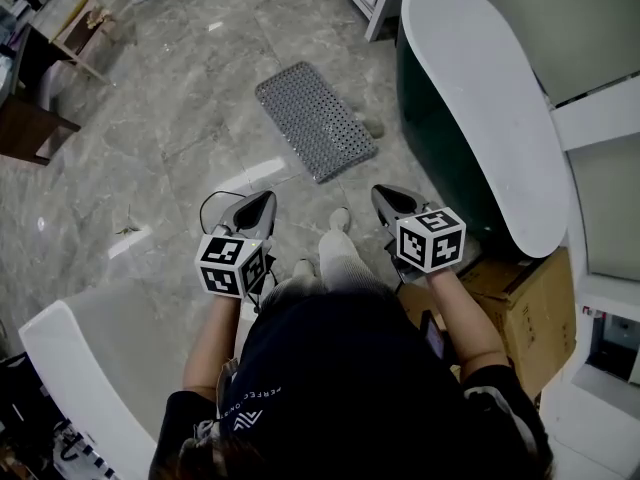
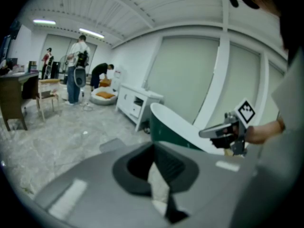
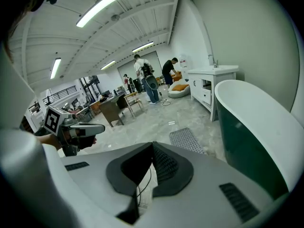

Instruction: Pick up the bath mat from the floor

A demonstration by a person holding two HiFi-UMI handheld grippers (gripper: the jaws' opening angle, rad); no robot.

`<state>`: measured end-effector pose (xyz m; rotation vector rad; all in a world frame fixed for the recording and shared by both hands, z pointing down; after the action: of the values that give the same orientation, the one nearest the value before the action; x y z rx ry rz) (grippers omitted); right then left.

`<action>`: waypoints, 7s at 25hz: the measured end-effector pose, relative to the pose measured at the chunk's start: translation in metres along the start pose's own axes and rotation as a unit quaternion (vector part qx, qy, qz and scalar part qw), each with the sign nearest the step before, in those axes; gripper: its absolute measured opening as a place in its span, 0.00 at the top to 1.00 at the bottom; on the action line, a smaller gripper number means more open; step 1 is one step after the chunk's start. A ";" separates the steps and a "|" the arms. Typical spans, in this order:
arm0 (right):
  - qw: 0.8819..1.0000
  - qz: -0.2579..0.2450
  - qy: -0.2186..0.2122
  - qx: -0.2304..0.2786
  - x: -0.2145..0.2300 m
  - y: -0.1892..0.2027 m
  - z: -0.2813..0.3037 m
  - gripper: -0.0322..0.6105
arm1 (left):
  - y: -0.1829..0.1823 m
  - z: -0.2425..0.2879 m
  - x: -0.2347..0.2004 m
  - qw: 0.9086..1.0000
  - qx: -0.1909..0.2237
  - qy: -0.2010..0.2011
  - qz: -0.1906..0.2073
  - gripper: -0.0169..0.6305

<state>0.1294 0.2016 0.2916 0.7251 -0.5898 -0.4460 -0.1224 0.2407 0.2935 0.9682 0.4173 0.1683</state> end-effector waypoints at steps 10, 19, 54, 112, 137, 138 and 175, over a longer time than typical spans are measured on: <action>0.999 -0.015 -0.034 -0.013 0.065 -0.052 0.051 0.96 | -0.048 0.077 -0.008 1.000 0.005 -0.011 -0.014 0.97; 0.997 -0.021 -0.067 -0.033 0.122 -0.086 0.081 0.96 | -0.079 0.144 -0.010 0.999 -0.010 -0.029 -0.025 0.97; 0.996 0.060 0.000 -0.073 0.184 -0.169 0.258 0.96 | -0.150 0.328 -0.157 0.992 -0.094 0.080 0.010 0.97; 0.972 -0.066 -0.032 -0.225 0.437 0.043 0.532 0.75 | 0.128 0.570 -0.197 0.969 -0.205 -0.122 -0.068 0.97; 0.965 -0.067 0.050 -0.248 0.537 0.155 0.647 0.68 | 0.267 0.642 -0.246 0.972 -0.203 -0.104 -0.061 0.97; 0.965 -0.066 0.053 -0.249 0.540 0.157 0.650 0.68 | 0.270 0.645 -0.247 0.972 -0.203 -0.104 -0.060 0.97; 0.938 -0.081 -0.028 -0.335 0.566 0.192 0.689 0.80 | 0.305 0.709 -0.252 0.979 -0.183 -0.091 -0.019 0.97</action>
<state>0.1482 -0.3225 1.0375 0.1046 -0.3913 -0.7733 -0.0420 -0.2097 0.9641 0.6062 0.2240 0.1153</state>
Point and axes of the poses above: the fingertips, and each gripper's own axes: z forward along the fingers, x to its right, y out of its underside, the point moved 6 cm from there along -z, backward along the fingers, and after that the axes turned 3 degrees about -y, right-handed, at the moved point
